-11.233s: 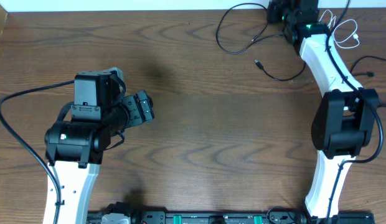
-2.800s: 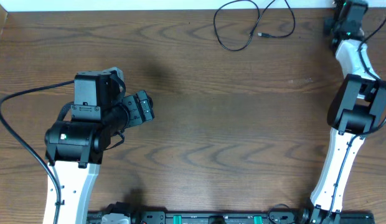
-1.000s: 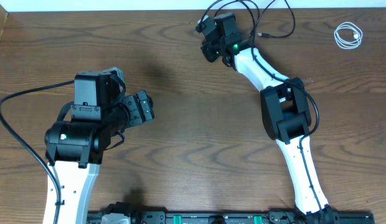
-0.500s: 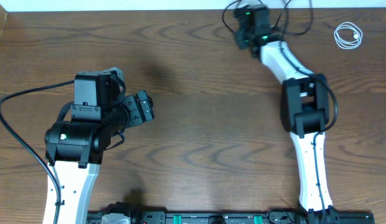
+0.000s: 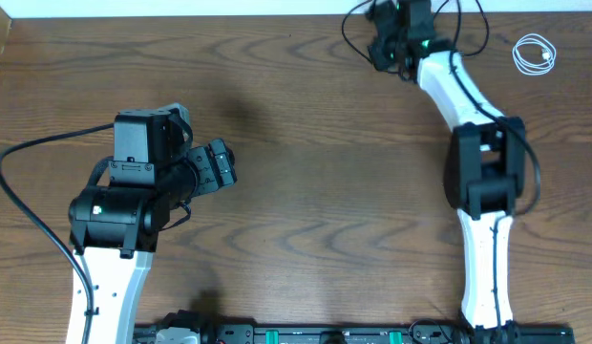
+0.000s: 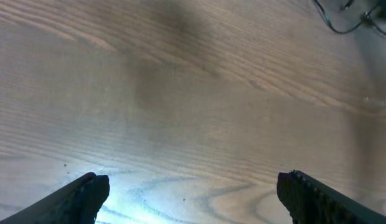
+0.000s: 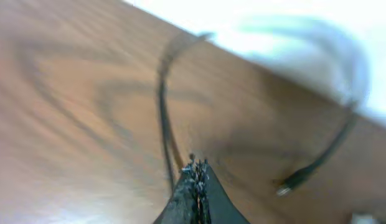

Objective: Untangle cables

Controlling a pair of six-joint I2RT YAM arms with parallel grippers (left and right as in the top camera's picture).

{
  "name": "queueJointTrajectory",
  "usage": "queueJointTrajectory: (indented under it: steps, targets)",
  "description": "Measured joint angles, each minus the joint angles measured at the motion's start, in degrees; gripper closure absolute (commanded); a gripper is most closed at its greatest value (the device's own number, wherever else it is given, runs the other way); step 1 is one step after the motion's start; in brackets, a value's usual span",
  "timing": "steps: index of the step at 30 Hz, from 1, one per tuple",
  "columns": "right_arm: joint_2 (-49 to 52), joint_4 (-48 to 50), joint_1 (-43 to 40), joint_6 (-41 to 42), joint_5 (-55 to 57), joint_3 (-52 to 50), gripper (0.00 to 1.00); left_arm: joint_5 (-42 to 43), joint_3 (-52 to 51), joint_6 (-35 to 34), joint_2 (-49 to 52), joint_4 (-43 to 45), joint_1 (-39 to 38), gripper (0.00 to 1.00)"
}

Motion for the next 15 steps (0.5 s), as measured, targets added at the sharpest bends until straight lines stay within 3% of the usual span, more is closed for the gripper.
queueJointTrajectory:
  steps: [10, 15]
  targets:
    - [-30.4, -12.76, -2.69, -0.48, -0.96, 0.94, 0.88, 0.02, 0.0, 0.0, 0.0, -0.02, -0.02, 0.08]
    - [-39.82, -17.44, -3.93, -0.72, -0.79, 0.9, 0.98, 0.02, 0.0, 0.0, 0.0, 0.0, 0.0, 0.08]
